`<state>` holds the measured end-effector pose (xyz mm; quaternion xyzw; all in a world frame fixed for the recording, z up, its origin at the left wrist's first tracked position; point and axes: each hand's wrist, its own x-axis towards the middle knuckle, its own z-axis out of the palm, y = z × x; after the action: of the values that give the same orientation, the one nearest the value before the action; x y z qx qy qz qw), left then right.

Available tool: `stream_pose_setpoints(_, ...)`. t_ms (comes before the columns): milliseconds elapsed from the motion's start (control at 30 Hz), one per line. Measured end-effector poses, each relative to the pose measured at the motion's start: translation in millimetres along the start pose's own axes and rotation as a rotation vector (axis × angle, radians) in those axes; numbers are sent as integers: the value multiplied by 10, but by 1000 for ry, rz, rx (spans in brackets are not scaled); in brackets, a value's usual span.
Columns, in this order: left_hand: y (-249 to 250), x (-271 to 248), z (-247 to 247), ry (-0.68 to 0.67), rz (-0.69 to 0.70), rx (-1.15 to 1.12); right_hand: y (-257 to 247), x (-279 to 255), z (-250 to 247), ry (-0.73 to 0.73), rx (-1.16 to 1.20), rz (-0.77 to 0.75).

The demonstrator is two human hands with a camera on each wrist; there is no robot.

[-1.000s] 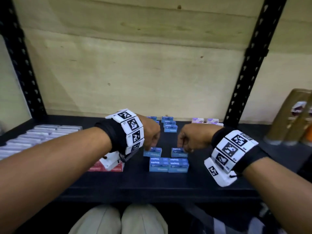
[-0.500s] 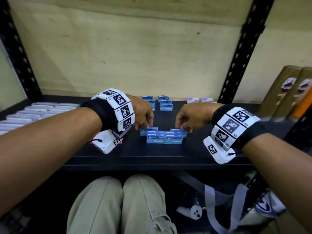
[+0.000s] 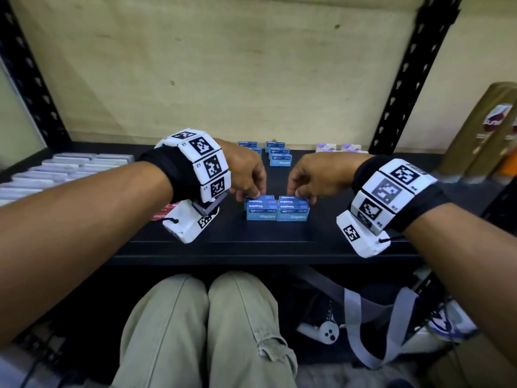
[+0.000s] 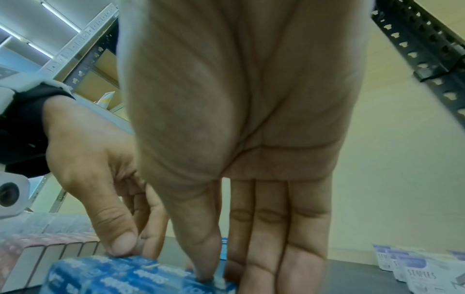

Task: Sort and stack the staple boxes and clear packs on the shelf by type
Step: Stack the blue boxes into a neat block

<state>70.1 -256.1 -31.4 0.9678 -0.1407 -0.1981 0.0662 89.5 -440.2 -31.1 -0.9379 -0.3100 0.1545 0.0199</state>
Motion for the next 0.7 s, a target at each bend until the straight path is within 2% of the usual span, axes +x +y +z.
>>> stream_pose_setpoints(533,53,35,-42,-27,-30,10,-44,53,-40,-65,9,39)
stream_pose_setpoints(700,-91,126,-244,75,-74,78,139,217,-183,-21,20,86)
